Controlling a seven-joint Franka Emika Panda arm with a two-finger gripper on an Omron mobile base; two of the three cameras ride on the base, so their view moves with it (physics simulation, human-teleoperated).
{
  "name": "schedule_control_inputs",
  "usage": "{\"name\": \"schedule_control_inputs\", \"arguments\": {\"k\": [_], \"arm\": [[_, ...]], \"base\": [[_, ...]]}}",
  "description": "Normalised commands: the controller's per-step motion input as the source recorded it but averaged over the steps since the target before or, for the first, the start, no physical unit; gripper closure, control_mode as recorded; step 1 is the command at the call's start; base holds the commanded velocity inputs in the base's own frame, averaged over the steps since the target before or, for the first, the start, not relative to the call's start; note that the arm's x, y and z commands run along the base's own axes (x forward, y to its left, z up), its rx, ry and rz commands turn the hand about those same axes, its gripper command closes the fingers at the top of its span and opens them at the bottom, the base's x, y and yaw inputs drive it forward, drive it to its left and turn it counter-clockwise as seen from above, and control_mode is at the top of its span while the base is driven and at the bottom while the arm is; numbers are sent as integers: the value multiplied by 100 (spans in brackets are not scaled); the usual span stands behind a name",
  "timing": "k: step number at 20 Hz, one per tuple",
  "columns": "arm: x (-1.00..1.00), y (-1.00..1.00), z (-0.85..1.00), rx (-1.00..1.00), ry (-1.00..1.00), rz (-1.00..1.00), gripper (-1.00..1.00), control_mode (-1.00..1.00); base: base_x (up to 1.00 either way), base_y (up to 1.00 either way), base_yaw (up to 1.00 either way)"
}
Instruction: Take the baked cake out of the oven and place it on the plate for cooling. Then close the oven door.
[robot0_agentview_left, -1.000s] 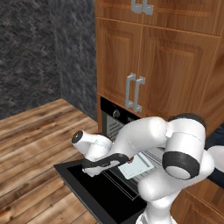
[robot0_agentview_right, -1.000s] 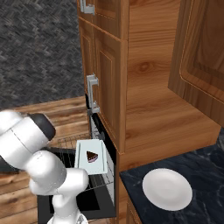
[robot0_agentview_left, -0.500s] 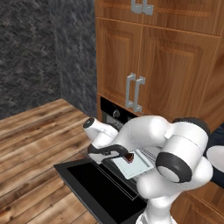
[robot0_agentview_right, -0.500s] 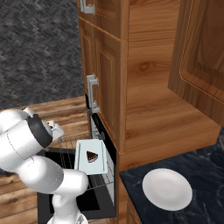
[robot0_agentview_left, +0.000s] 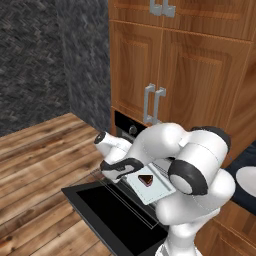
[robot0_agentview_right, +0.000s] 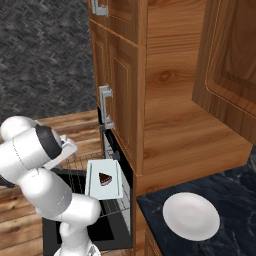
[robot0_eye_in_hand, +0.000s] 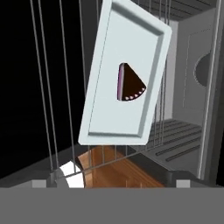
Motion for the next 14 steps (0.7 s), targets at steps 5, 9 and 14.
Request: {"name": "schedule_control_inputs", "arguments": {"k": [5,9,14], "arm": [[7,-32,0,-1,4,0,-100,-100],[18,-38,-5,0,12,0,-100,-100],[12,-32,-20,0,11,0,-100,-100]], "base": [[0,0,0],[0,0,0],[0,0,0]]}}
